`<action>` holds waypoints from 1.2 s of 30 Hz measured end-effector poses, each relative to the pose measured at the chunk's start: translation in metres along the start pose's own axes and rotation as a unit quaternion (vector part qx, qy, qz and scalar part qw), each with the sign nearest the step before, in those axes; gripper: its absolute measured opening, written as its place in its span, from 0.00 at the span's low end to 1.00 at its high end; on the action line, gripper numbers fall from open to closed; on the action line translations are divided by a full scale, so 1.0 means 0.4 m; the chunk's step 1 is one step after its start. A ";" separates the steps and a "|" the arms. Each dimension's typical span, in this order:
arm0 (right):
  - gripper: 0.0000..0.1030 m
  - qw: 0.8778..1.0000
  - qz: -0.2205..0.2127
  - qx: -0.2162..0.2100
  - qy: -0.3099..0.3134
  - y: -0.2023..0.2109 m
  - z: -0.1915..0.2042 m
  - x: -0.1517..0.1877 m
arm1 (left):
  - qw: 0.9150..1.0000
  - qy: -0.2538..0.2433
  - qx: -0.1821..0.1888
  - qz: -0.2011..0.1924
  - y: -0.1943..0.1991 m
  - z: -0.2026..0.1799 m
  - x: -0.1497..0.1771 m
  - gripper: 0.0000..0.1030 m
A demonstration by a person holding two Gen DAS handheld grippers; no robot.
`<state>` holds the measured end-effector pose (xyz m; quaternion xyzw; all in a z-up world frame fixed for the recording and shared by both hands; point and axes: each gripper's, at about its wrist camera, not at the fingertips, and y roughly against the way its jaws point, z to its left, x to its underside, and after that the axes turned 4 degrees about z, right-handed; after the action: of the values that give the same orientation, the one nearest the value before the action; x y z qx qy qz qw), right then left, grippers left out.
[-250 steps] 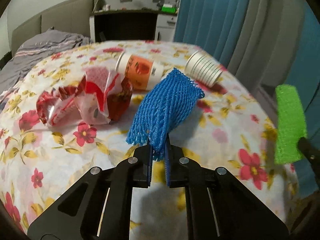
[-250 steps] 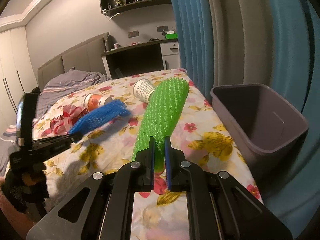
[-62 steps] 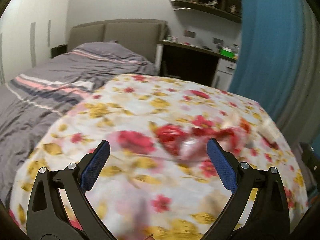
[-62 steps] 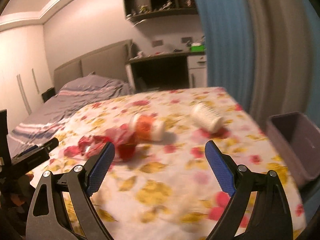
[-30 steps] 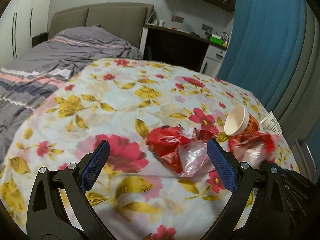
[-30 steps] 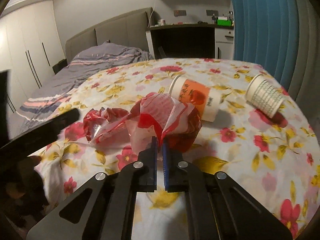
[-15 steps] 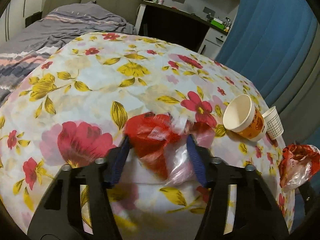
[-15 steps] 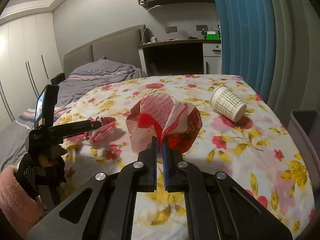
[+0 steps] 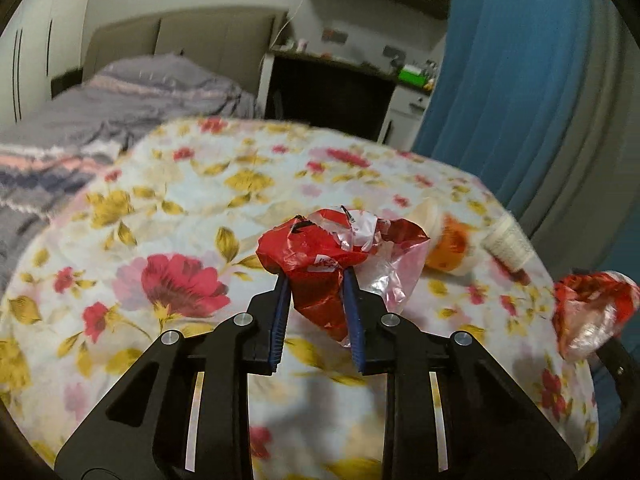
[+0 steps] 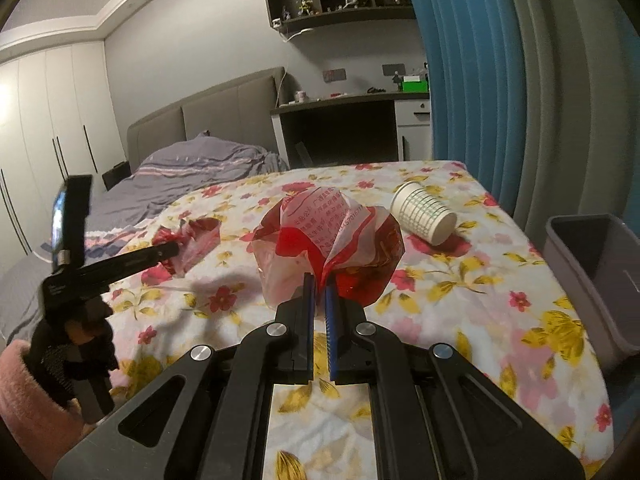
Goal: Collect trash
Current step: 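Grasp a red-and-white bag with the right tool while the left tool grasps another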
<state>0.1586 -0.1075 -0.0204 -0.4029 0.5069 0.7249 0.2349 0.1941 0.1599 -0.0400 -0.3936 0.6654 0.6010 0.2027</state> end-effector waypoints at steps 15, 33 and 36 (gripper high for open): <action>0.06 0.998 -0.041 0.036 -0.012 0.192 -0.129 0.038 | 0.995 -0.075 0.036 -0.045 0.163 -0.277 0.060 0.24; 0.06 0.992 -0.076 0.090 -0.048 0.317 -0.316 0.060 | 0.985 -0.140 0.088 -0.047 0.169 -0.551 0.101 0.24; 0.06 0.990 -0.079 0.100 -0.058 0.326 -0.352 0.061 | 0.983 -0.151 0.096 -0.046 0.163 -0.596 0.104 0.24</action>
<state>0.0959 -0.2884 0.0080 -0.3740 0.5288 0.6717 0.3596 0.1671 -0.0825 0.0173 -0.3075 0.6631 0.5766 0.3652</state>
